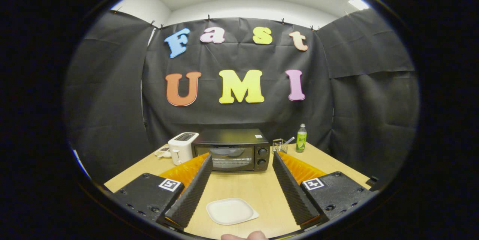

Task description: Open the toaster oven, put the food inside, and close the toaster oven door.

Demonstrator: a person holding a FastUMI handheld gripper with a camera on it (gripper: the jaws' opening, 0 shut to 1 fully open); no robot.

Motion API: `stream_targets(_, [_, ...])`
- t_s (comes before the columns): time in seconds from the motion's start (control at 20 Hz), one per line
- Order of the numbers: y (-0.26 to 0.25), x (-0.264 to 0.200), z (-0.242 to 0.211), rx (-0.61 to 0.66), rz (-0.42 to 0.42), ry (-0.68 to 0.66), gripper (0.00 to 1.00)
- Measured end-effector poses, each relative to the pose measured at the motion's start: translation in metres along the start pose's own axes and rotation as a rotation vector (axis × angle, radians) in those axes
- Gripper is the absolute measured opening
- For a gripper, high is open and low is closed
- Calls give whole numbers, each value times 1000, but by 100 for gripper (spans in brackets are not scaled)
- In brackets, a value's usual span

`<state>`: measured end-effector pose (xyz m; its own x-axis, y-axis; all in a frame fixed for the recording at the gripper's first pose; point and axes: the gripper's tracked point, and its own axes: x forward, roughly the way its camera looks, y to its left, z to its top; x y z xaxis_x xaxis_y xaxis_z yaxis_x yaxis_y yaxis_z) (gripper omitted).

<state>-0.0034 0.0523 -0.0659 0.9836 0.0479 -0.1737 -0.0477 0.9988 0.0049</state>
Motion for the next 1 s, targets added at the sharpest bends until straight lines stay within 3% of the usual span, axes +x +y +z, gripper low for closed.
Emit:
stream_targets(0.35, [17, -5, -3, -15, 43, 13, 100])
stream_targets(1.0, [8, 4, -17, 5, 44, 52, 100])
